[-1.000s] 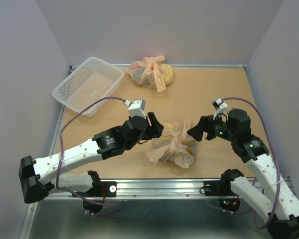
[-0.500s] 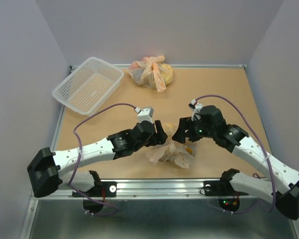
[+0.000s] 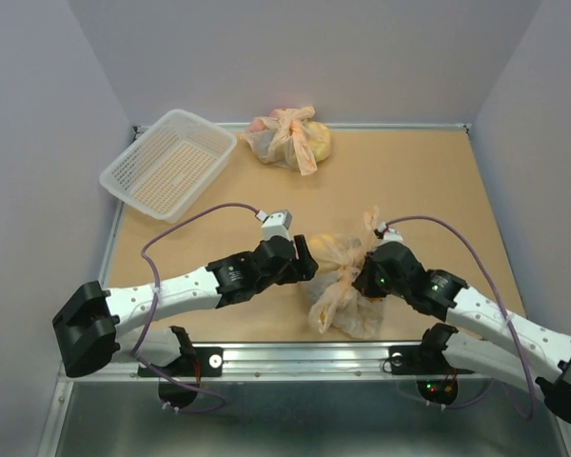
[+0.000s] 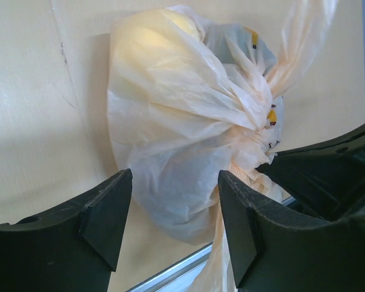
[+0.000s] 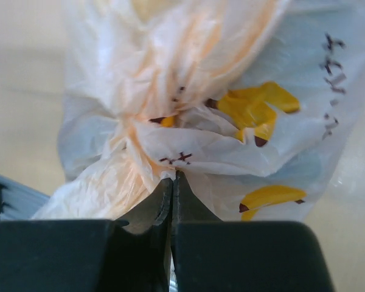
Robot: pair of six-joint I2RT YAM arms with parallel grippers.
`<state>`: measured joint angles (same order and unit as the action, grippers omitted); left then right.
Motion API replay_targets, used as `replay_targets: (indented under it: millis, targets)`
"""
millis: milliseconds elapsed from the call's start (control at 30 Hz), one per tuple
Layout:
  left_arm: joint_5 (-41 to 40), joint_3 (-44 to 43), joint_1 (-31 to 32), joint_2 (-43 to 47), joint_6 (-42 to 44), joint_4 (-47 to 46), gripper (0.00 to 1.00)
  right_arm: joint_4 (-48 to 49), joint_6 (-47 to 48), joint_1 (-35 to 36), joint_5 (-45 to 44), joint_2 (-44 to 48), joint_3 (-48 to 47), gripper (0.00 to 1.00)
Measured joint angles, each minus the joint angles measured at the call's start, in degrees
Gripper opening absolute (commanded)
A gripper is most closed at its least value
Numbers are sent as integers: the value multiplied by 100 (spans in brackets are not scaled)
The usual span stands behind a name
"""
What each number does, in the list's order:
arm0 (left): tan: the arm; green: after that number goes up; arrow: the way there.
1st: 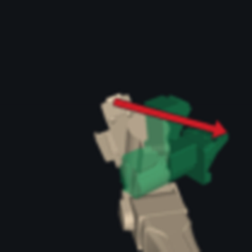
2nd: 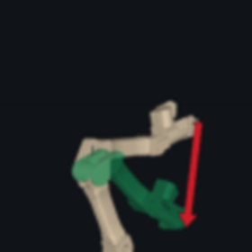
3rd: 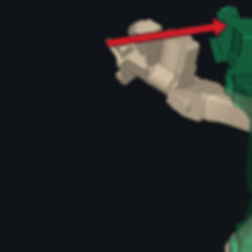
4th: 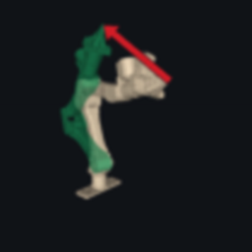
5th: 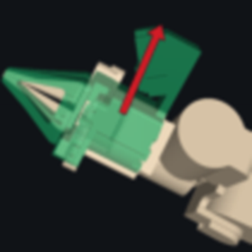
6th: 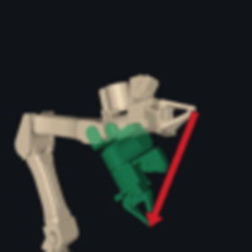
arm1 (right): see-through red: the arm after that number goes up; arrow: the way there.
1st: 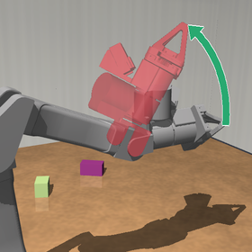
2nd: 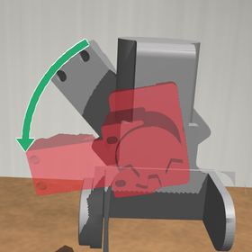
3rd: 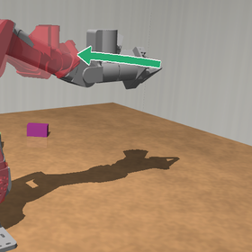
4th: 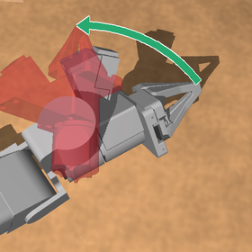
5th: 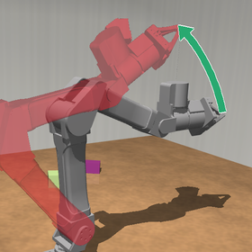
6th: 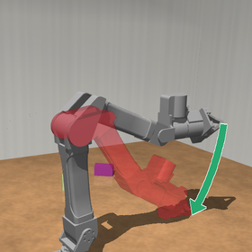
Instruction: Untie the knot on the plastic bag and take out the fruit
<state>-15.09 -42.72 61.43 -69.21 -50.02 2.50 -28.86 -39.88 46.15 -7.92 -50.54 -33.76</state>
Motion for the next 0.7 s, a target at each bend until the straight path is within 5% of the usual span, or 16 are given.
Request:
replay_targets:
  millis: [267,700]
  targets:
    - [131,-400,146,-616,280,-122,69,33,-741,0,-562,1427,1255,0]
    - [103,-1856,387,-1996,407,-280,64,214,-748,0,-640,1342,1261,0]
